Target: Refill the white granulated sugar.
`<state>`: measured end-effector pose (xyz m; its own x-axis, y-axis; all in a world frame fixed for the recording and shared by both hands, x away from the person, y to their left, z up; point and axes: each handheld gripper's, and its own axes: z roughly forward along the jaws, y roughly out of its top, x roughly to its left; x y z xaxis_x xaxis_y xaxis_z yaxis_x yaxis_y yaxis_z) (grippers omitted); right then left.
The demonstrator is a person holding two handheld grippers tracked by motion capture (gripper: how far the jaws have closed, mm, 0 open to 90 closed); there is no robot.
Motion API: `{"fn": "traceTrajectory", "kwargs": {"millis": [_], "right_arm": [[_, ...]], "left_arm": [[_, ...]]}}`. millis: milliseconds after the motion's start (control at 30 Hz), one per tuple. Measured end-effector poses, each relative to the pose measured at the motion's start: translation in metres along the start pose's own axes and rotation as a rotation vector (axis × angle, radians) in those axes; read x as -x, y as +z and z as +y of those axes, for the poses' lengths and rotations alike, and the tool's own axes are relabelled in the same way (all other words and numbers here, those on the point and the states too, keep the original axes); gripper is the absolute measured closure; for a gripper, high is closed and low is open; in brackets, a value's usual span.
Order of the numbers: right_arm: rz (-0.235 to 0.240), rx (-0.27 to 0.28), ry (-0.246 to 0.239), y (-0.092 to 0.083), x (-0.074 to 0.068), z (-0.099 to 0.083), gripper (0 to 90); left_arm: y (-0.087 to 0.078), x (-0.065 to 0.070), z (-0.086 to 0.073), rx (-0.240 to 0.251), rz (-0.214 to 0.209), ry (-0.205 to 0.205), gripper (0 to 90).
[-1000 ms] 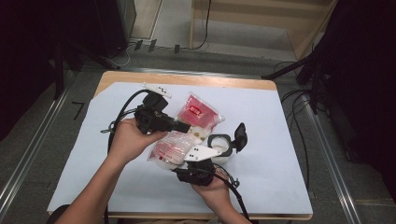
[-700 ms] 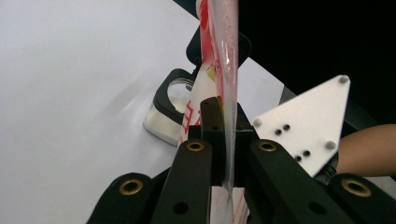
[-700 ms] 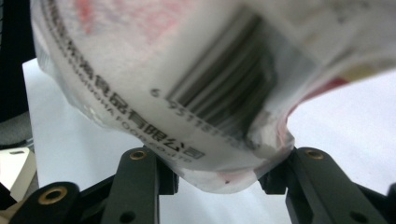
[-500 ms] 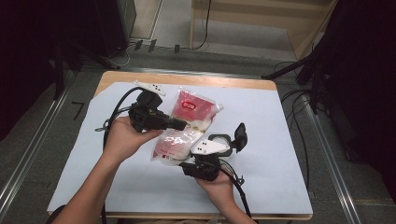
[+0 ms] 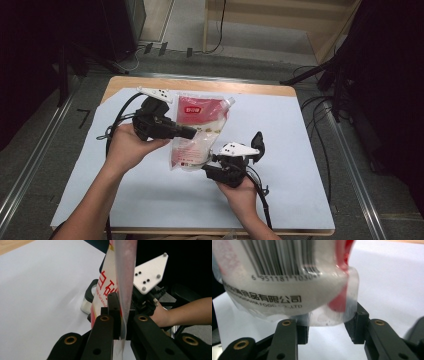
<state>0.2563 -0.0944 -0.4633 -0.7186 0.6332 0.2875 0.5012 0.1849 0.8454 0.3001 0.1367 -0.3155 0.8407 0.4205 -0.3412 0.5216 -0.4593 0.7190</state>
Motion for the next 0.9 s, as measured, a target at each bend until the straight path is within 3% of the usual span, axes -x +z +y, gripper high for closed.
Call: {"fn": "traceTrajectory", "kwargs": {"millis": [67,167,400,600,700,900], "right_arm": [[0.007,-0.01,0.016,-0.001,0.003,0.001,59.7],[-0.01,-0.032,-0.04,0.0,0.0,0.003,59.1],[0.02,-0.066,-0.051,0.002,0.0,0.007,59.1],[0.027,-0.077,-0.057,0.003,0.002,0.007,57.1],[0.038,-0.085,-0.047,0.002,0.005,0.007,57.0],[0.059,-0.08,-0.051,0.0,0.009,0.01,55.2]], "left_arm": [[0.0,-0.001,0.0,-0.008,0.005,0.003,90.0],[0.0,-0.003,-0.001,0.002,0.001,0.006,90.0],[-0.003,-0.007,-0.003,0.024,-0.003,-0.025,90.0],[-0.01,-0.009,-0.003,0.052,0.005,-0.028,90.0],[-0.014,-0.009,-0.003,0.038,0.062,-0.019,90.0],[-0.022,-0.022,-0.008,0.057,0.109,-0.055,90.0]]}}
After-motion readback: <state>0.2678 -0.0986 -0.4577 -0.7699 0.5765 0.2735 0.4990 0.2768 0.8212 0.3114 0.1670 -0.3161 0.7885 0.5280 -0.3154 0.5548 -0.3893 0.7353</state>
